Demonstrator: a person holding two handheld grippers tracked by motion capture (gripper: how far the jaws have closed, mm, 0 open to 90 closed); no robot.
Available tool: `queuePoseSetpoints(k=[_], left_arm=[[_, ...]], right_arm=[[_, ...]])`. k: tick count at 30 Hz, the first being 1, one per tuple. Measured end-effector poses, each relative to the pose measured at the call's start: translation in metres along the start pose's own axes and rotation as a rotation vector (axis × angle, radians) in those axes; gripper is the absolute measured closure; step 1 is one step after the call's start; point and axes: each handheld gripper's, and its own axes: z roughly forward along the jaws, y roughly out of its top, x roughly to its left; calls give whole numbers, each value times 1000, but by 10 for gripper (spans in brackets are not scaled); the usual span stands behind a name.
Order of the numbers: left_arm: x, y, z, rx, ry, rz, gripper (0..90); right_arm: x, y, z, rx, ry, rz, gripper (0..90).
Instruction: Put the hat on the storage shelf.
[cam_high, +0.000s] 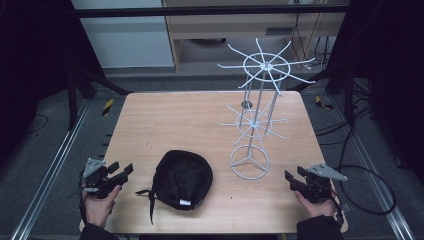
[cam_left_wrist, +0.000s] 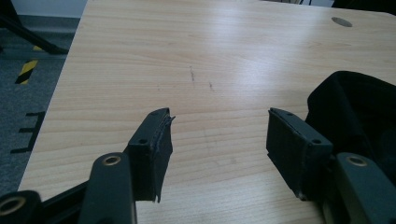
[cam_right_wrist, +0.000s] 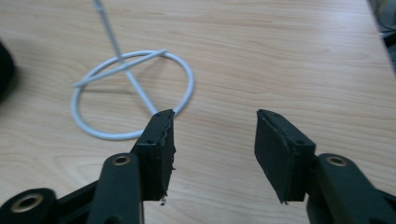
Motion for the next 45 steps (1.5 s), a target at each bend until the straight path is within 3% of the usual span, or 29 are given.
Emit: queuePoseSetpoints(k=[6,11,17,26,35,45], left_arm=[[-9,3,-6,24,-32,8,383],[-14,5,-8,26,-47,15,368],[-23,8,-10,33,-80,16,377],[-42,14,-15,40,-127,59,433],[-55,12,-9,88,-146,84,454],[-70,8,7,150,-144,149,472]], right_arm=[[19,5,-2,28,72,-20,521],[33,9,-1,22,100,-52,512],[56,17,4,29,171,-84,515],[100,34,10,33,268,-146,520],[125,39,22,57,318,-186,547],[150,45,38,81,354,-219,546]])
